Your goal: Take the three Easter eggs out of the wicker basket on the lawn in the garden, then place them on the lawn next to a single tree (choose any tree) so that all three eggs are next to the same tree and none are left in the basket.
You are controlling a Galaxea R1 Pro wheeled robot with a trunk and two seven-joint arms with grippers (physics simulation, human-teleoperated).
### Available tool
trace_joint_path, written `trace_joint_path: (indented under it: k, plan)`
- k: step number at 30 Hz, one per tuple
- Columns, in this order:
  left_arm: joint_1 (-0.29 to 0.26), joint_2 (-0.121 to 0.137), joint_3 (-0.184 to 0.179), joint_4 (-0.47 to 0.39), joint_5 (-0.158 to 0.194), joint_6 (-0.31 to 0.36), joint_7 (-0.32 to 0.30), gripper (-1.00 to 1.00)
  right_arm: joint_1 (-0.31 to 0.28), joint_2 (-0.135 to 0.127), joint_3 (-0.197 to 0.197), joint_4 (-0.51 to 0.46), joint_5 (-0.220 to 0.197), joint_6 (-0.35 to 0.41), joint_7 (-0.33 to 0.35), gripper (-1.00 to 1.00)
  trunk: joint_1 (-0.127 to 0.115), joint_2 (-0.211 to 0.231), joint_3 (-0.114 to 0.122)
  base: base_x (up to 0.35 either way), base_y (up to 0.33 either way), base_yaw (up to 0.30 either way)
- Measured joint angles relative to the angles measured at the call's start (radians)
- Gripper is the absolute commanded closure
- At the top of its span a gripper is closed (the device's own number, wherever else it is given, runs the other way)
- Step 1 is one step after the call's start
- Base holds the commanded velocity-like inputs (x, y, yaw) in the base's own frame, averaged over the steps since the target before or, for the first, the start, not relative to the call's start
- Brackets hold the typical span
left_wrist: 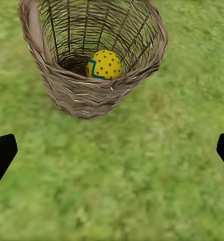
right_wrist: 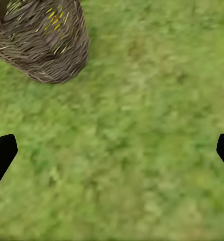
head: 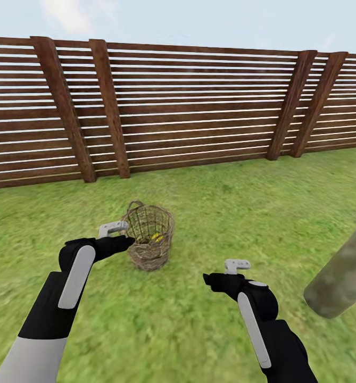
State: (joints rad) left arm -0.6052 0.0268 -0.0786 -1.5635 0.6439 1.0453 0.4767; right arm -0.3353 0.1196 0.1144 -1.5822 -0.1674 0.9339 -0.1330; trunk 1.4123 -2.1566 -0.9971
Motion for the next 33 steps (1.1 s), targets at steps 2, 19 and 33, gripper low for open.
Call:
trace_joint_path:
  k: [2,19,33]
  plan:
    - [0.0,0.0,0.0,0.0,0.0,0.0,0.0,-1.0,0.0,0.0,0.0,0.0,0.0,0.0,0.0,-1.0,0.0,0.0,0.0,0.047,0.011,0.0]
    - [0.0,0.001,-0.001,0.001,0.0,0.0,0.001,-1.0,0.0,0.0,0.0,0.0,0.0,0.0,0.0,-1.0,-0.001,0.0,0.0,0.264,0.084,0.0]
    - [0.0,0.0,-0.001,0.004,-0.001,0.0,0.005,-1.0,0.0,0.0,-0.002,0.0,0.0,0.0,0.0,-1.0,-0.001,0.0,0.005,0.32,-0.006,-0.114]
